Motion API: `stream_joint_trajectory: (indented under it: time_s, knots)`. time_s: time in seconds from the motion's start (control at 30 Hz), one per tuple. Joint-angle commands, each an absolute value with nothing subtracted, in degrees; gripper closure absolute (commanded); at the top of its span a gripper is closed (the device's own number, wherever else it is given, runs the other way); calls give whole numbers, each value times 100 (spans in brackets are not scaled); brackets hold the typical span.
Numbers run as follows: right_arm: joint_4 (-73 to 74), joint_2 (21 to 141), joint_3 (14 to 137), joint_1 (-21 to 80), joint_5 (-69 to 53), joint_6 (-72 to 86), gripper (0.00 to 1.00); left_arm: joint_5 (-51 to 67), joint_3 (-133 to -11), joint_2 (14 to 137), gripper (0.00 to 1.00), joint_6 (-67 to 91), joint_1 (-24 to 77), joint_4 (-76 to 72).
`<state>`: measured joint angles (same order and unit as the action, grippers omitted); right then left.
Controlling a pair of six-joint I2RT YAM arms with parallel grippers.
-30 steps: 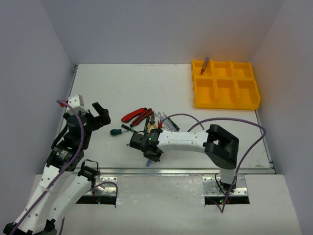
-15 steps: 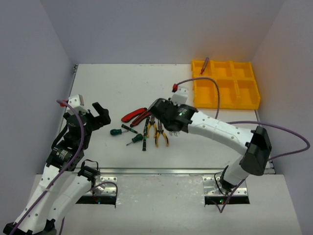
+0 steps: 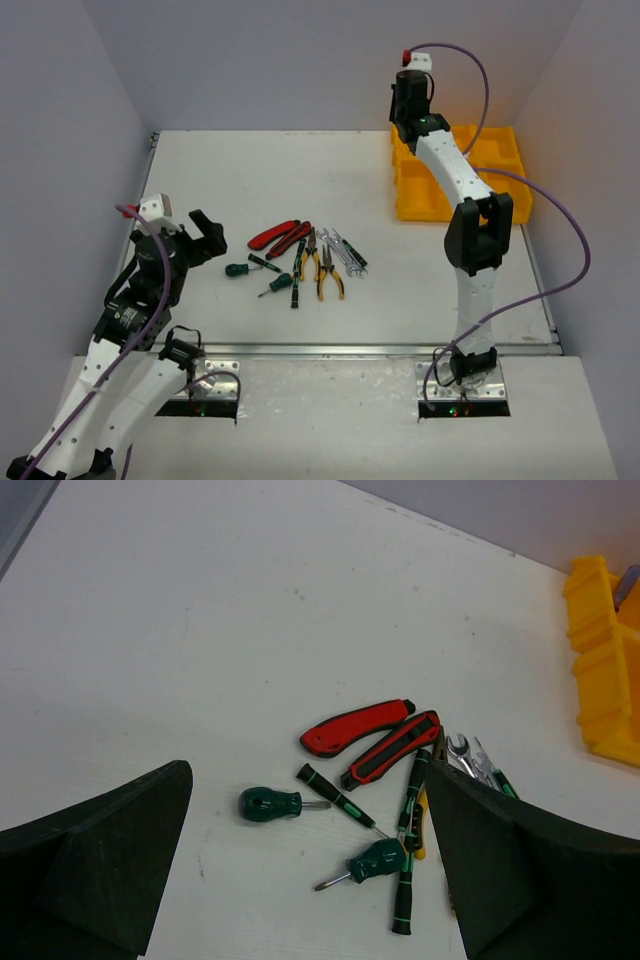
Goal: Sort the tools into containers
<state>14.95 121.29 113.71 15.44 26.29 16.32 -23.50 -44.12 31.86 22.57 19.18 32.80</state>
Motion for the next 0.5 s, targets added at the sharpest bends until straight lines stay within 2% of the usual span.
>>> stream_joint_trajectory:
  time_s: [0.0, 0.1, 0.2, 0.37, 0.47]
  knots:
    - [1275, 13324, 12924, 968, 2076, 1293, 100, -2302, -4439, 3050, 0, 2206, 1969, 3050]
    - [742, 13817, 12989, 813, 2063, 1390, 100, -2256, -4430, 3034, 0, 2197, 1969, 3031]
    - [-362, 13918, 12514, 679, 1834, 1389, 100, -2207, -4430, 3066, 0, 2189, 1969, 3015]
    - [-390, 14533, 13110, 636, 1608, 1389, 100, -2118, -4421, 3059, 0, 2162, 1972, 2988]
    - [-564, 14459, 12680, 635, 1757, 1564, 100, -2070, -4421, 3067, 0, 2147, 1962, 2964]
